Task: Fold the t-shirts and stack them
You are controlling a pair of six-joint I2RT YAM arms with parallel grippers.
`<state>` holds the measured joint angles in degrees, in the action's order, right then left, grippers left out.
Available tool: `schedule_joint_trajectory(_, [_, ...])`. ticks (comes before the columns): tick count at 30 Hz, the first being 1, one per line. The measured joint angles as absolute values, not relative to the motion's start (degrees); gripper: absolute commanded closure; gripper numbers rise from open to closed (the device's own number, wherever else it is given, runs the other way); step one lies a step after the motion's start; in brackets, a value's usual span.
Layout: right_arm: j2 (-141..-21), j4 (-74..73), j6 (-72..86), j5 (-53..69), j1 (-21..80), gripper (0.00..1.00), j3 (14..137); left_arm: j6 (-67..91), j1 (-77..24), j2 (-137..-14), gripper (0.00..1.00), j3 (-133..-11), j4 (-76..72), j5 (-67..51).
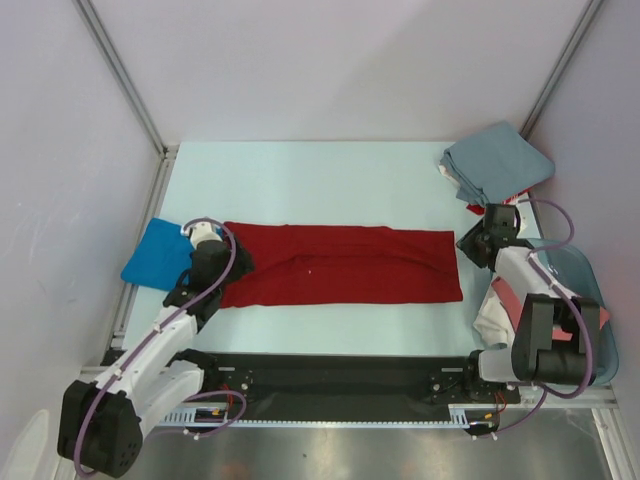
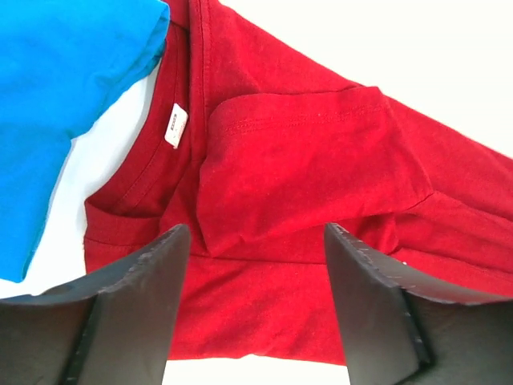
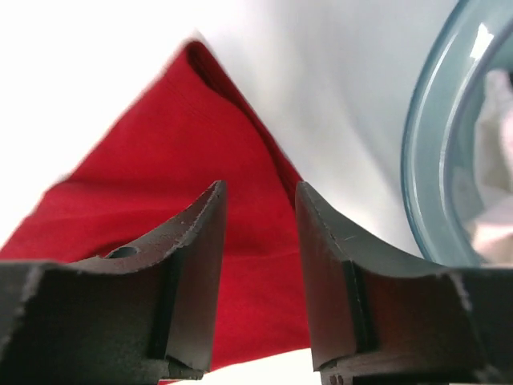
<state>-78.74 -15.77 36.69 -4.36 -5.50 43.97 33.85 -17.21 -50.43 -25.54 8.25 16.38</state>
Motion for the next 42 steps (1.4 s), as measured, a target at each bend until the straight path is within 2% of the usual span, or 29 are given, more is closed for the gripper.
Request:
schedule_joint_trajectory(5, [-75.6,-14.3,35.1,-5.7,-2.3,0.63,44.0,32.5,-17.2,-55.5,0.23,-28.9,9.6,16.1])
schedule_joint_trajectory(9, [-76.9,-13.7,33.0,-3.5,4.5,0.63,45.8,31.1,-17.2,-63.4,0.22,-35.6,10.7,15.6])
schedule_joint_trajectory(17, [-90.1,-11.9,30.7,1.6,16.9,0.63,56.6,30.3,-17.2,-73.5,0.22,-44.2,11.3,14.5])
schedule_joint_trajectory(23, [-100.0,-11.7,30.0,4.1,20.5,0.64,63.5,29.4,-17.2,-80.2,0.22,-48.7,11.8,12.8])
schedule_joint_trajectory(32, [-101.3,-11.5,29.9,5.5,24.2,0.64,58.4,28.5,-17.2,-80.7,0.22,-48.7,13.4,12.3])
schedule_joint_trajectory(37, [-94.4,-11.2,29.9,5.9,26.8,0.64,52.0,28.4,-17.2,-79.3,0.21,-48.4,14.3,12.9])
schedule_joint_trajectory(42, [-92.3,-12.2,29.5,6.6,27.0,0.63,52.0,28.4,-17.1,-79.1,0.21,-48.4,14.4,13.4])
